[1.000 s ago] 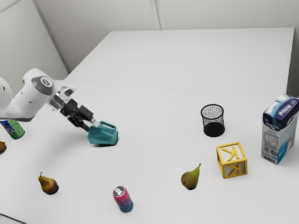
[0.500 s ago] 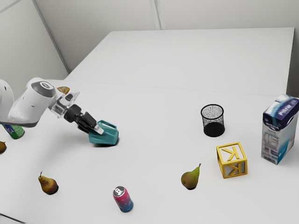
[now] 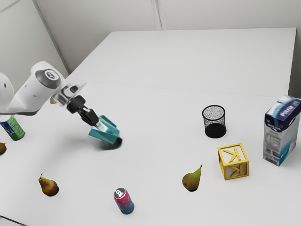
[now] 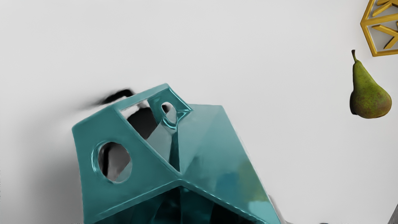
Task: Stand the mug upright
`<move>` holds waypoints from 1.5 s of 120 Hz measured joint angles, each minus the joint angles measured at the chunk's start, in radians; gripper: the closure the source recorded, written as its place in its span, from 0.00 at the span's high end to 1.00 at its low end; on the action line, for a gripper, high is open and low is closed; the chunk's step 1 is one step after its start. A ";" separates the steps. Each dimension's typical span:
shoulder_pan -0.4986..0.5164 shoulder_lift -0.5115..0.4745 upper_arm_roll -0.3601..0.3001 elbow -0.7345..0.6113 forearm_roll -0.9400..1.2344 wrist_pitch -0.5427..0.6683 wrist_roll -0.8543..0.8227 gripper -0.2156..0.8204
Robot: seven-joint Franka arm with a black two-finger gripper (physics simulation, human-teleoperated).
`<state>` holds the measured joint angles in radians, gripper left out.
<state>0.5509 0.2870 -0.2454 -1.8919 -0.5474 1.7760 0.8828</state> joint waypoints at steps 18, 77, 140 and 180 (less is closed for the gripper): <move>-0.104 -0.072 -0.001 0.000 0.204 0.057 -0.074 0.04; -0.186 -0.095 -0.108 -0.038 0.690 0.213 -0.477 0.04; -0.196 -0.052 -0.123 -0.054 0.756 0.243 -0.761 0.04; -0.198 -0.047 -0.123 -0.053 0.753 0.241 -0.853 0.32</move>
<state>0.3525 0.2396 -0.3681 -1.9448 0.2059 2.0173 0.0299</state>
